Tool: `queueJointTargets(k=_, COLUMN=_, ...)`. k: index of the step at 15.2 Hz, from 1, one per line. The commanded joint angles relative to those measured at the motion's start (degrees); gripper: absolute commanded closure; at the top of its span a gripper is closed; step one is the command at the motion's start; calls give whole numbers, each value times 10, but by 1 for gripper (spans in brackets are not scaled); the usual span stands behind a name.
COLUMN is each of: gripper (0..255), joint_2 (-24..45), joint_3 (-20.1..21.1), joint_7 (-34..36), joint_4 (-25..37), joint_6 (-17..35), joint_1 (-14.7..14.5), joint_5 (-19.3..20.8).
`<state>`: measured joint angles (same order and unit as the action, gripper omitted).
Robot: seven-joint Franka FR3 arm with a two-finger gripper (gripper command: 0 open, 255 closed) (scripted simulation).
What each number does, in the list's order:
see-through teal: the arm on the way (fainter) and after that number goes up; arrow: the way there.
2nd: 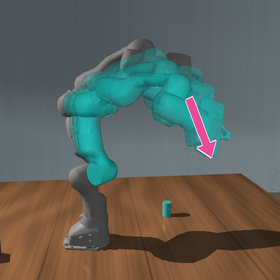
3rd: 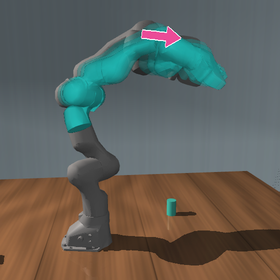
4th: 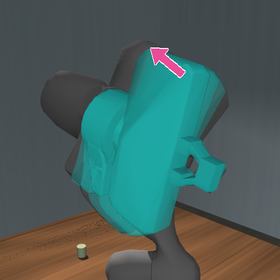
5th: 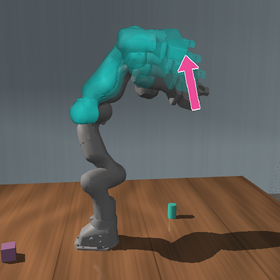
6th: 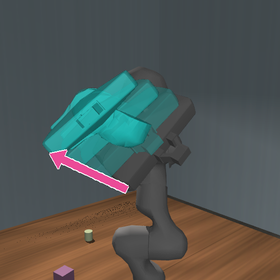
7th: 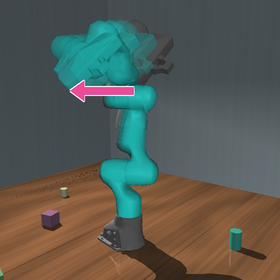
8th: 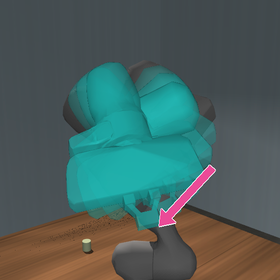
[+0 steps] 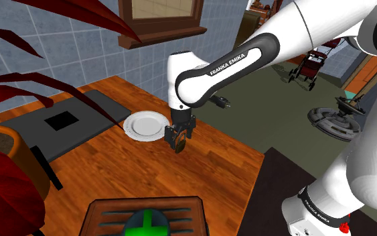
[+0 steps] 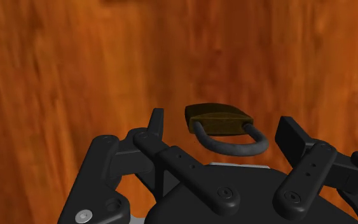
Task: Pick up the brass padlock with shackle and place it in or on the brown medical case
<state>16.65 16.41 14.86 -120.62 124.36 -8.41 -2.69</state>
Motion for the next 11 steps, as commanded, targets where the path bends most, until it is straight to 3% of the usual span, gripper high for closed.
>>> queueJointTargets(k=1, gripper=255, joint_2=0, joint_3=0, joint_7=0, joint_4=0, joint_6=0, joint_1=0, joint_5=0)
queueJointTargets(k=11, gripper=255, joint_2=-5, joint_3=1, joint_7=0, joint_4=1, joint_6=-7, joint_1=1, joint_5=-1)
